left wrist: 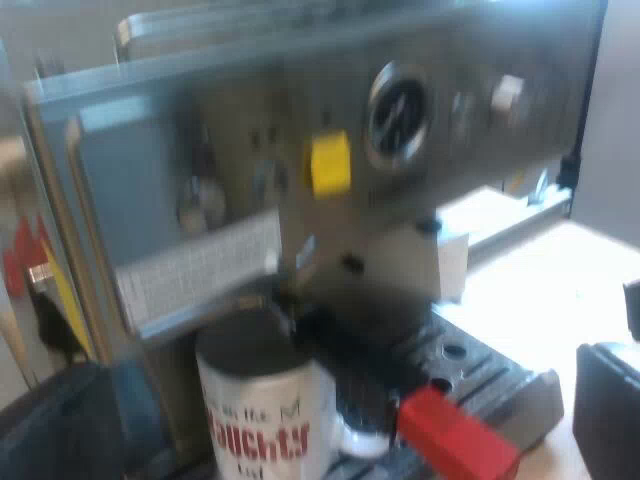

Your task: Place mug into machine

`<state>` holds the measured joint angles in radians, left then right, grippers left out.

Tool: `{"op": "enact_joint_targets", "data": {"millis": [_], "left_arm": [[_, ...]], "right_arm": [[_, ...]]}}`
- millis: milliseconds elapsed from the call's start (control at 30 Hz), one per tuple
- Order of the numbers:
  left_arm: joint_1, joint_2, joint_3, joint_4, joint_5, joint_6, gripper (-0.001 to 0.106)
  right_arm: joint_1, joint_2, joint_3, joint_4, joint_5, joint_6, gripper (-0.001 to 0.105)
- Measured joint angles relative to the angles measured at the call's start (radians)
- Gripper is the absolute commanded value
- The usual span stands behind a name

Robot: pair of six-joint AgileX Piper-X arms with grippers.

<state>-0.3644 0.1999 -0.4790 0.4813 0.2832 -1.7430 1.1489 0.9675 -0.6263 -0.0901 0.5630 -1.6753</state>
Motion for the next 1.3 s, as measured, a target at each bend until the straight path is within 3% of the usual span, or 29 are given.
{"op": "enact_joint_targets", "data": {"millis": [233, 667, 933, 1300], "left_arm": [[0.000, -0.002, -0.088, 0.146, 0.000, 0.000, 0.093], [0.000, -0.002, -0.103, 0.161, 0.037, 0.000, 0.093], [0.000, -0.002, -0.103, 0.161, 0.037, 0.000, 0.093], [0.000, -0.002, -0.103, 0.161, 0.037, 0.000, 0.093]], "right_arm": [[0.029, 0.015, -0.116, 0.037, 0.034, 0.000, 0.000], [0.029, 0.214, -0.284, 0.046, 0.040, -0.003, 0.000], [0.014, 0.341, -0.394, 0.012, 0.040, -0.057, 0.000], [-0.070, 0.441, -0.469, -0.019, 0.024, -0.070, 0.000]]}}
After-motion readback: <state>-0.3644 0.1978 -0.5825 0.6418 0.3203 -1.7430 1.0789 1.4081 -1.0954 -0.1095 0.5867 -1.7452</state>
